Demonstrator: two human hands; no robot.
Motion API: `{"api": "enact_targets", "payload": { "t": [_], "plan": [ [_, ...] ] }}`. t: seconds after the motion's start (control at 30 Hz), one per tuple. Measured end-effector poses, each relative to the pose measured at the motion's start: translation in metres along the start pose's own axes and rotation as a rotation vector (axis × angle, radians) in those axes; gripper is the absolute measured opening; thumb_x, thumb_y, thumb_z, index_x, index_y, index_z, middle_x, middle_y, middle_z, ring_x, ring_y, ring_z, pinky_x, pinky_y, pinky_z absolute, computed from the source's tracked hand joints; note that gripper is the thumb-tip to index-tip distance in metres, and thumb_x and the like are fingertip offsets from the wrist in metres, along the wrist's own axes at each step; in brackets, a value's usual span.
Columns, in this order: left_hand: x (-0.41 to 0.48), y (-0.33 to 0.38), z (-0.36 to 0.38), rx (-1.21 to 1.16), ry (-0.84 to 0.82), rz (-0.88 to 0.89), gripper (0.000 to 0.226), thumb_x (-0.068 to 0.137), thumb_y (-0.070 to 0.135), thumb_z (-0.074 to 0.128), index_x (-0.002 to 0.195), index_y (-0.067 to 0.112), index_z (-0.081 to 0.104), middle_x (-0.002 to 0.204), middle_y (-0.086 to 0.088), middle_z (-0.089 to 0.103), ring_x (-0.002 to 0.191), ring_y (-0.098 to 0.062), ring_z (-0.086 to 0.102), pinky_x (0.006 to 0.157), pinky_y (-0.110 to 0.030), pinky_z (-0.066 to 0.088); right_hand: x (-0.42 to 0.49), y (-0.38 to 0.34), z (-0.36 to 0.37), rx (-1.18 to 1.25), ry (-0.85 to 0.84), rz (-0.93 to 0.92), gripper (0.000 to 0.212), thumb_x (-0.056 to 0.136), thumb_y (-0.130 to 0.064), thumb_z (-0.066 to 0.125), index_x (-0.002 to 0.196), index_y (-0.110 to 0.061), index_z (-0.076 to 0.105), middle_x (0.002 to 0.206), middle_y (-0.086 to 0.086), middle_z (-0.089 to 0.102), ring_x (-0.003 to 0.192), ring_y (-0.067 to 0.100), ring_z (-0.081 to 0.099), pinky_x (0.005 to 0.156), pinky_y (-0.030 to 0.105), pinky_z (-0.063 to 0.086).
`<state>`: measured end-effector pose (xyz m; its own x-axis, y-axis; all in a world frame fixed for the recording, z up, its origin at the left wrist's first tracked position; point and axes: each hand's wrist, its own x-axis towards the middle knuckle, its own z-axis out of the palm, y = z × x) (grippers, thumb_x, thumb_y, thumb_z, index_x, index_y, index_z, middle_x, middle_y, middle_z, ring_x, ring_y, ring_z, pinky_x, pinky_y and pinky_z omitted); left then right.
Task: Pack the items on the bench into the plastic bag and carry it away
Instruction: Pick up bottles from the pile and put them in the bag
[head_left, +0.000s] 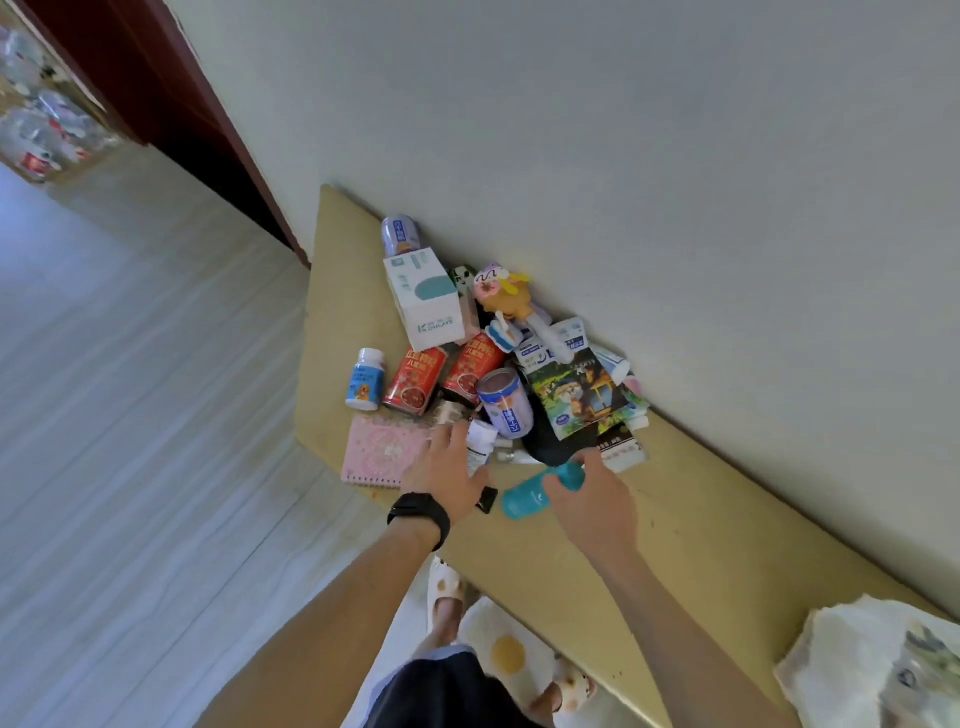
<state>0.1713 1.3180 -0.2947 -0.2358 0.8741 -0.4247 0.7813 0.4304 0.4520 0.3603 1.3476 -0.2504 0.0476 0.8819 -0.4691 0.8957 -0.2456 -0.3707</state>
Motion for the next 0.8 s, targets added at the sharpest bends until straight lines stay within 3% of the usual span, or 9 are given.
{"api": "enact_targets", "payload": {
  "t": [0.23, 0.47, 0.57, 0.67, 0.8],
  "plan": [
    [0.021, 0.03, 0.015, 0.234, -0.081, -0.028, 0.075, 0.092, 0.044, 0.056, 0.151, 0.016, 0.02, 0.142, -0.016, 0.043, 0.126, -0.033, 0.046, 0.095, -0.044, 0.045, -0.082, 0.075, 0.005, 0.003, 0.096, 0.081, 0.034, 0.082, -0.039, 0.064, 0.114, -0.034, 0.056, 0.099, -0.008, 0.047, 0.068, 0.016, 0.059, 0.067, 0.031, 0.05],
    [0.009, 0.036, 0.022, 0.231, -0.173, -0.069, 0.064, 0.082, 0.035, 0.067, 0.136, 0.014, 0.039, 0.134, -0.012, 0.043, 0.109, -0.033, 0.056, 0.083, -0.038, 0.046, -0.101, 0.124, 0.018, 0.037, 0.043, 0.16, 0.034, 0.089, -0.033, 0.063, 0.121, -0.029, 0.055, 0.118, -0.003, 0.044, 0.071, 0.019, 0.058, 0.063, 0.024, 0.044],
    [-0.006, 0.033, 0.024, 0.147, -0.138, -0.061, 0.058, 0.078, 0.04, 0.061, 0.128, 0.016, 0.049, 0.131, -0.009, 0.047, 0.104, -0.031, 0.055, 0.079, -0.034, 0.041, -0.105, 0.136, 0.019, 0.081, -0.004, 0.143, 0.037, 0.09, -0.033, 0.062, 0.124, -0.029, 0.047, 0.12, -0.003, 0.049, 0.078, 0.022, 0.061, 0.067, 0.028, 0.044],
    [-0.032, 0.037, 0.023, -0.101, -0.102, -0.094, 0.06, 0.076, 0.038, 0.074, 0.129, 0.018, 0.052, 0.124, -0.006, 0.051, 0.1, -0.026, 0.055, 0.083, -0.034, 0.046, -0.107, 0.146, 0.017, 0.16, -0.003, 0.151, 0.036, 0.089, -0.03, 0.064, 0.119, -0.028, 0.044, 0.105, 0.0, 0.061, 0.075, 0.019, 0.058, 0.068, 0.032, 0.048],
    [-0.078, 0.054, 0.033, -0.356, -0.074, -0.086, 0.063, 0.067, 0.052, 0.08, 0.12, 0.028, 0.058, 0.11, 0.003, 0.063, 0.094, -0.018, 0.063, 0.083, -0.04, 0.055, -0.124, 0.164, -0.001, 0.62, 0.072, 0.342, 0.036, 0.083, -0.03, 0.073, 0.111, -0.029, 0.051, 0.089, -0.002, 0.066, 0.068, 0.016, 0.067, 0.057, 0.027, 0.052]
  ]
}}
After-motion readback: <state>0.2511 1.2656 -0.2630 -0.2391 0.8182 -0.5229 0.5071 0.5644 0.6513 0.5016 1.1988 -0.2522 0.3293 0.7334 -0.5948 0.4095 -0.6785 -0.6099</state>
